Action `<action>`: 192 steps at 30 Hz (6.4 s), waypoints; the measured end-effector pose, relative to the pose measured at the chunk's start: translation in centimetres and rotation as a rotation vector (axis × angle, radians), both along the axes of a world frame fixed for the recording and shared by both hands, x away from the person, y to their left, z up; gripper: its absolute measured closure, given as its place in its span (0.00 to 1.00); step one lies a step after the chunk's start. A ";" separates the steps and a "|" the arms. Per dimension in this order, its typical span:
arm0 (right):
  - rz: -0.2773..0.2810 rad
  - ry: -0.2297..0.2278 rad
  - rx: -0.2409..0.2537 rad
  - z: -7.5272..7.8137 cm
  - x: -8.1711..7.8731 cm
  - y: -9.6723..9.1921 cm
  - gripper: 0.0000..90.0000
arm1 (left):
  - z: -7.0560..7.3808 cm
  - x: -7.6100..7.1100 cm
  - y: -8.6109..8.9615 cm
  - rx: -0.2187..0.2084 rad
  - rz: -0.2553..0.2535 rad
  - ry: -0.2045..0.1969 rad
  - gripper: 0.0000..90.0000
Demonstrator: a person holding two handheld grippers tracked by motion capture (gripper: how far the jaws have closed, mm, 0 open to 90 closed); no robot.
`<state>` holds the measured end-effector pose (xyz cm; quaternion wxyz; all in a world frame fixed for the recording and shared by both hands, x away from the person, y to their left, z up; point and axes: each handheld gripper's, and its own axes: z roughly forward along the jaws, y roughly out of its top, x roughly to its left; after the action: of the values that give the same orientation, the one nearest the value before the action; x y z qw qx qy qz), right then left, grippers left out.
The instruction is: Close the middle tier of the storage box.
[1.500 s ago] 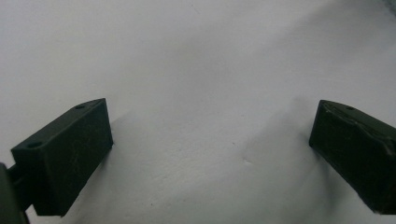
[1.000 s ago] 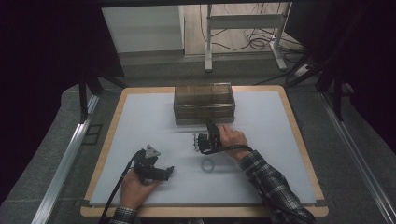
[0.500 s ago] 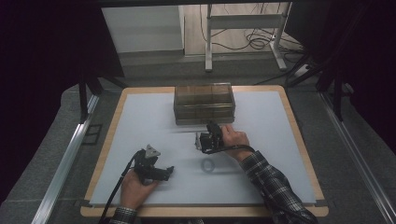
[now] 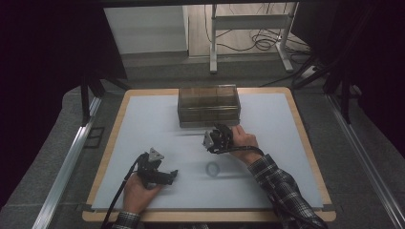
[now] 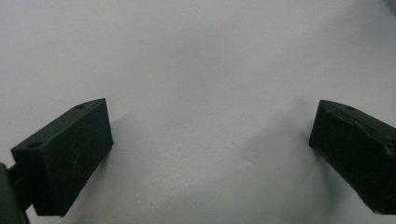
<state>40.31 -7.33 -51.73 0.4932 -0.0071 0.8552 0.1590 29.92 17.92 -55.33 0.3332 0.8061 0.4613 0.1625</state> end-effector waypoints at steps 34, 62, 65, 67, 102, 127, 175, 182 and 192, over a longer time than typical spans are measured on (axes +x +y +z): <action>0.065 0.480 0.330 3.9 2.9 -3.7 0.74 | 0.0 0.0 0.0 0.000 0.000 0.000 0.00; 0.096 0.646 0.454 6.5 6.3 -6.5 0.69 | 0.0 0.0 0.0 -0.001 0.000 0.000 0.00; 0.092 0.654 0.445 6.6 6.7 -6.7 0.69 | 0.0 0.0 0.0 0.000 0.000 0.000 0.00; 0.090 0.663 0.446 6.5 7.0 -6.7 0.69 | 0.0 0.0 0.0 0.000 0.000 0.000 0.00; 0.147 0.765 0.300 4.7 10.6 -7.0 0.84 | 0.0 0.0 0.0 0.002 -0.001 0.000 0.00; 0.210 0.800 0.212 5.5 11.1 -6.7 0.92 | 0.0 0.0 0.0 0.001 -0.001 0.000 0.00; 0.302 0.856 0.147 5.7 8.8 -7.1 0.96 | 0.0 0.0 0.0 0.002 -0.001 0.000 0.00; 0.321 0.855 0.137 5.6 8.5 -7.1 0.96 | 0.0 0.0 0.0 0.002 -0.001 0.000 0.00; 0.338 0.850 0.123 5.6 8.0 -7.1 0.96 | 0.0 0.0 0.0 0.000 -0.001 0.001 0.00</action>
<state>48.31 -14.43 -46.11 0.0652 -0.0514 0.9574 0.2765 29.93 17.92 -55.32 0.3329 0.8065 0.4611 0.1618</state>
